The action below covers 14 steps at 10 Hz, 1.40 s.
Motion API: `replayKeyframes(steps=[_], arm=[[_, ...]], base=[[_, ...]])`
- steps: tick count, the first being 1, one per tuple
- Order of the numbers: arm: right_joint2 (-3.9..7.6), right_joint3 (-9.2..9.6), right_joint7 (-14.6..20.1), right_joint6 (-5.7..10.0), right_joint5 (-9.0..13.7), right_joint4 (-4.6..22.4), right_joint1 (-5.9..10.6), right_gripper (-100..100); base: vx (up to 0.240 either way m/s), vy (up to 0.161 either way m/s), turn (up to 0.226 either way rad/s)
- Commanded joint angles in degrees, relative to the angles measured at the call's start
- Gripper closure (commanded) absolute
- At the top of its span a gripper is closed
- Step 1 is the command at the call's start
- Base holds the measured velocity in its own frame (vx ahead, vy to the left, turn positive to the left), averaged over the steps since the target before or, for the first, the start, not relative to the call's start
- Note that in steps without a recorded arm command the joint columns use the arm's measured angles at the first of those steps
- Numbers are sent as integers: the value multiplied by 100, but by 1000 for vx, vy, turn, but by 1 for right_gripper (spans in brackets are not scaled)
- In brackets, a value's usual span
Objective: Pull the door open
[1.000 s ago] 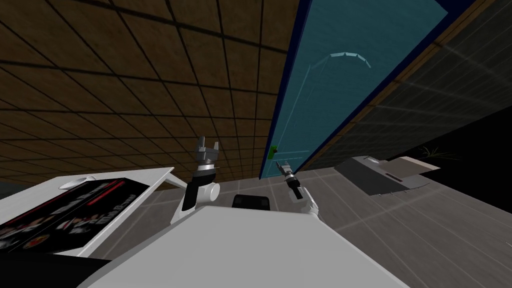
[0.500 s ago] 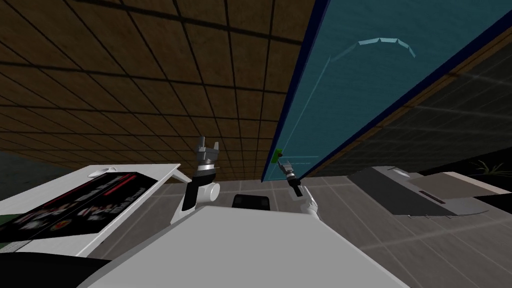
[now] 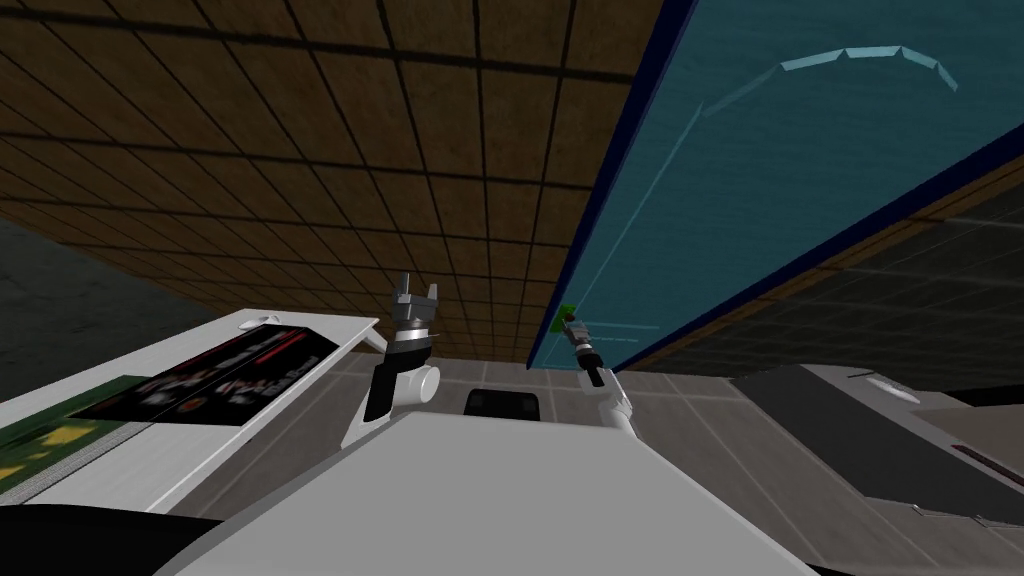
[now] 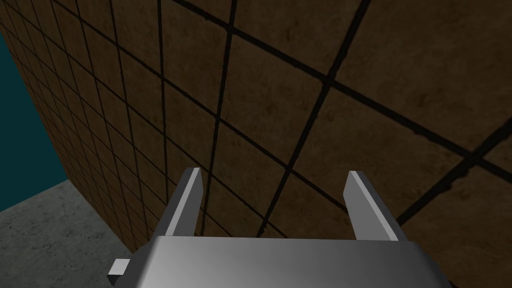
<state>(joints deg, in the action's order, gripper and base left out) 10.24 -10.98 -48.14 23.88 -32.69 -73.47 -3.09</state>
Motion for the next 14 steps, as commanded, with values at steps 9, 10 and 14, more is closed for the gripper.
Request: replayKeyframes(steps=[9,10,14], arm=[[-113,-318,-164,-139,53,208,224,100],[-113,-318,-164,-139,53,208,224,100],[-42,-252,419,-136,352,176,182,100]], base=[[15,-18,77],[0,0,0],[-18,-9,36]])
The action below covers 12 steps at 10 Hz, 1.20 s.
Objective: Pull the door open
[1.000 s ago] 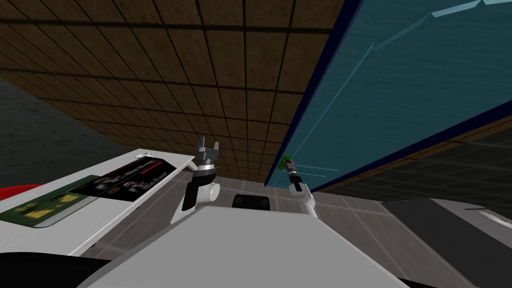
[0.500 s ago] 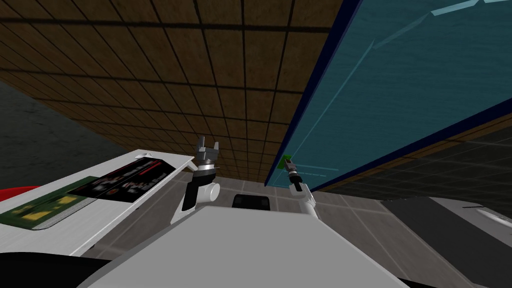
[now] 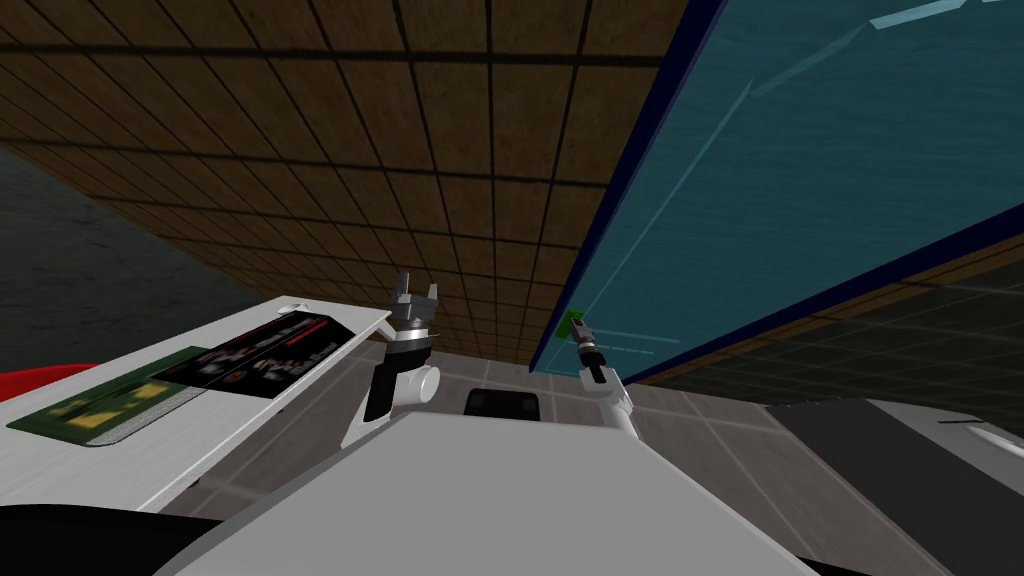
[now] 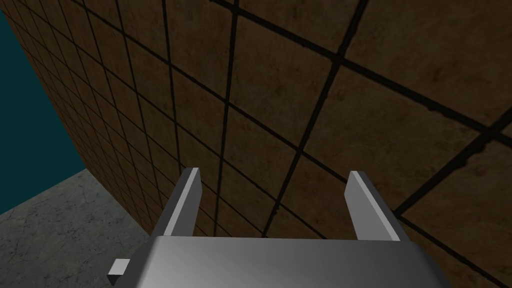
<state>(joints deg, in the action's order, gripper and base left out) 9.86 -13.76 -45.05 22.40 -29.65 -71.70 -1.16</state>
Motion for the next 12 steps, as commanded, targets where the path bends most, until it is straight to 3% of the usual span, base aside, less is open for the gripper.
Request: replayKeyframes(steps=[1,12], arm=[[13,43,247,15,119,-9,-22,100],[204,270,1808,42,1016,-108,-157,100]], base=[[-24,-8,31],[-26,-13,39]])
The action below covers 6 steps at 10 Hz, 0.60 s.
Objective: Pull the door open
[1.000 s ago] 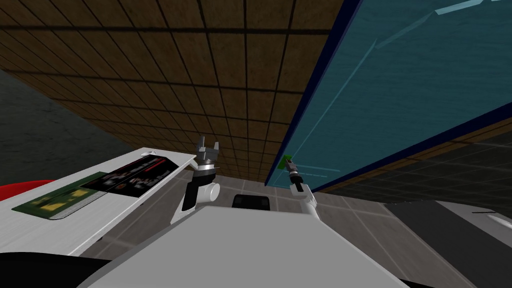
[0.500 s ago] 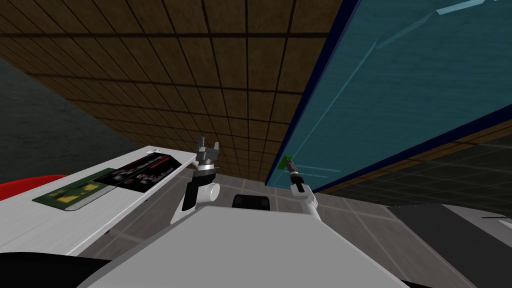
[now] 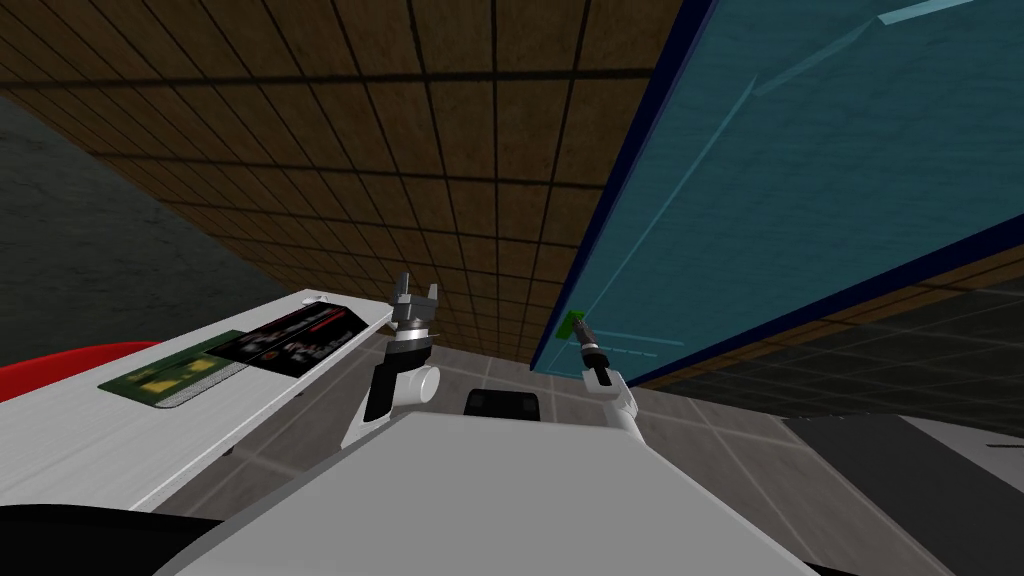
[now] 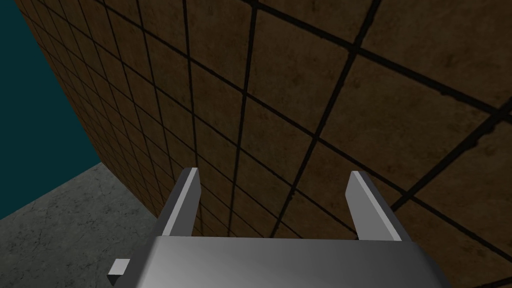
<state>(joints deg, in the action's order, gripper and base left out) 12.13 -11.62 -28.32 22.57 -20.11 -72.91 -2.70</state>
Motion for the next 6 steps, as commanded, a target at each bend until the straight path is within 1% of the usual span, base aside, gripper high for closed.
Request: replayKeyframes(steps=[1,2,3,4,5,6], arm=[[7,92,286,29,203,-2,-24,100],[7,92,363,29,203,-2,-24,100],[40,130,574,33,354,-19,-47,100],[40,130,595,33,354,-19,-47,100],[72,168,810,38,505,-35,-70,100],[72,168,826,38,505,-35,-70,100]], base=[[-40,-23,55],[-32,-18,33],[-27,-14,55],[-20,-14,20],[-26,-17,51],[-23,-14,16]])
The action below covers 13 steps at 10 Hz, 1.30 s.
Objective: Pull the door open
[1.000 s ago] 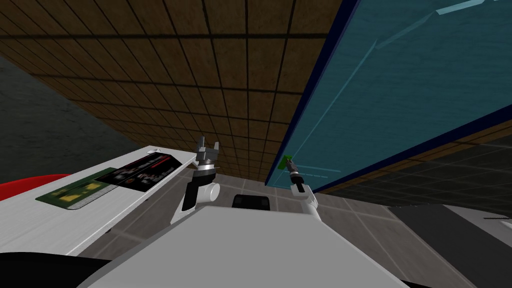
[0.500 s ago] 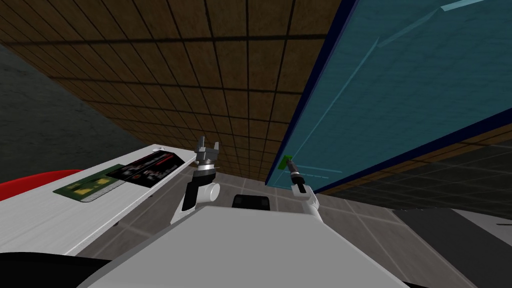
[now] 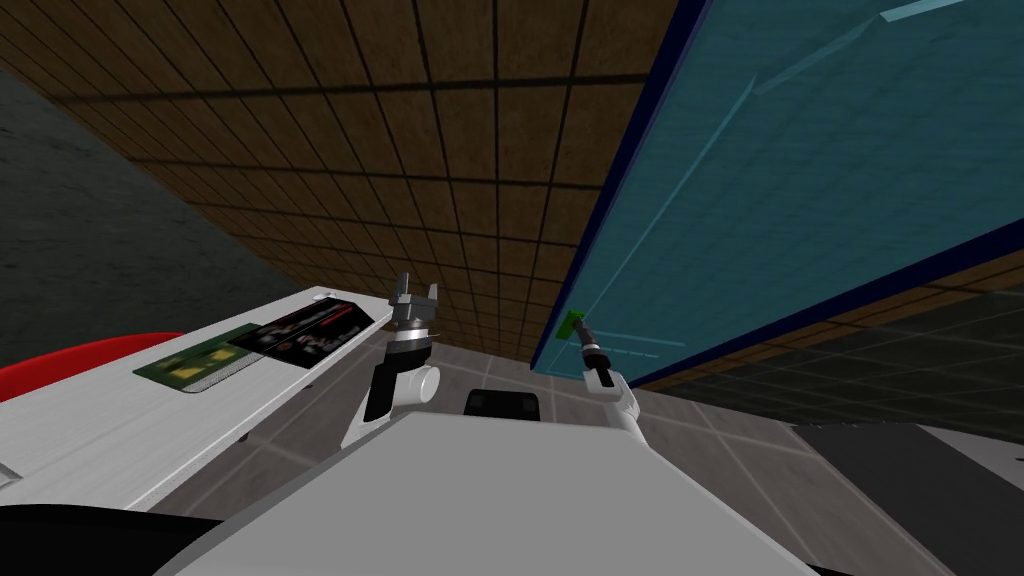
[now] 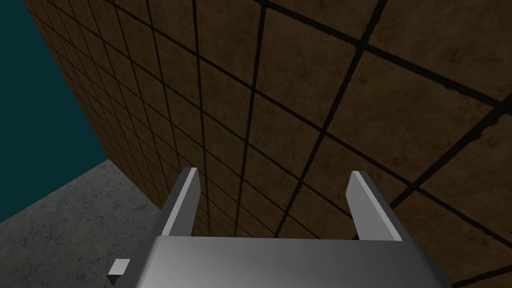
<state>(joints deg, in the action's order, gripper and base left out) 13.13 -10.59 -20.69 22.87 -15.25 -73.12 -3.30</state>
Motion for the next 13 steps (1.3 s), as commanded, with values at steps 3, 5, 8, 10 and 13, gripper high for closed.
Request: replayKeyframes(steps=[3,5,8,10,13], arm=[[38,143,522,17,331,-48,-57,100],[74,185,766,22,498,-66,-82,100],[146,270,1225,32,831,-103,-132,100],[183,314,1475,37,1006,-122,-159,100],[259,403,1930,47,1361,-161,-212,100]], base=[[-25,-15,42],[-38,-21,50],[-31,-19,43],[-37,-26,56],[-31,-14,45]])
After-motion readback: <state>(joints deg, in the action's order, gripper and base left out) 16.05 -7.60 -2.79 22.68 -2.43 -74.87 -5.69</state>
